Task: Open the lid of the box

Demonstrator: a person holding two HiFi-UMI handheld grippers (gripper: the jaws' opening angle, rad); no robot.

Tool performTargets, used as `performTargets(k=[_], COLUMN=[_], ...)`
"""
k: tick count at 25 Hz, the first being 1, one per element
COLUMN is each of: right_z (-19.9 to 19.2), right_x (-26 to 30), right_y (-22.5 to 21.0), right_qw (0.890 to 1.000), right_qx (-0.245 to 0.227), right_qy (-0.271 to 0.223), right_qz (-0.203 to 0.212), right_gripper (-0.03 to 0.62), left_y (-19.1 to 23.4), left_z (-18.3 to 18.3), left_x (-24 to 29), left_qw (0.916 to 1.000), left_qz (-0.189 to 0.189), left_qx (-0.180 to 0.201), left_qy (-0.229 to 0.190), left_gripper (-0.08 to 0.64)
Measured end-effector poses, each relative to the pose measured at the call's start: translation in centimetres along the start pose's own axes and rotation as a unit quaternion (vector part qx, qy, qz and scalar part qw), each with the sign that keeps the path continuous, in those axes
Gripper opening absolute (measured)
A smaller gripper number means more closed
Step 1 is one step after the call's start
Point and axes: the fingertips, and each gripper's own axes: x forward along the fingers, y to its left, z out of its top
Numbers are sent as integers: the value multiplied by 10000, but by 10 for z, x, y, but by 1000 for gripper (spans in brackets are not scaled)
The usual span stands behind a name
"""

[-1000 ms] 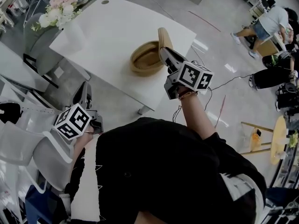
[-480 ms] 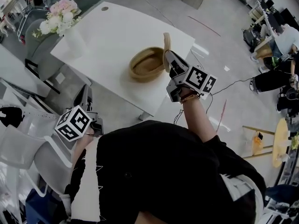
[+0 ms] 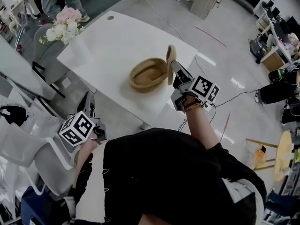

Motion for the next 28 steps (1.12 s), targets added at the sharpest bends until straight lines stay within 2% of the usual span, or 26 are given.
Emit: performTargets(k=[4,7,13,22,28], right_z=[11,20,40,62,64], right_x=[-8,-13,-29,-55,-73], right_y=[-16,-21,-34,-52,-53], right_qw=[9992,9985,9985,9988,9986], right_qx=[393,520,499,480,495], right_qy=[31,89,142,-73,-22], right_qz=[54,121,172,74,182], right_gripper=[60,60,60,60,60], left_y=[-22,-36,-58,-83,-106], left_z=[-8,-12,-24,-50,-76], left_x=[0,-1,-7,-21,-21], left_qw=[10000,9999,9993,9983,9983], left_qz=[52,98,299,554,572], left_qx=[-27,-70,-88,-57,-63], left_qy=[-46,-91,-191,-148,-2], left_gripper=[11,11,11,11,11])
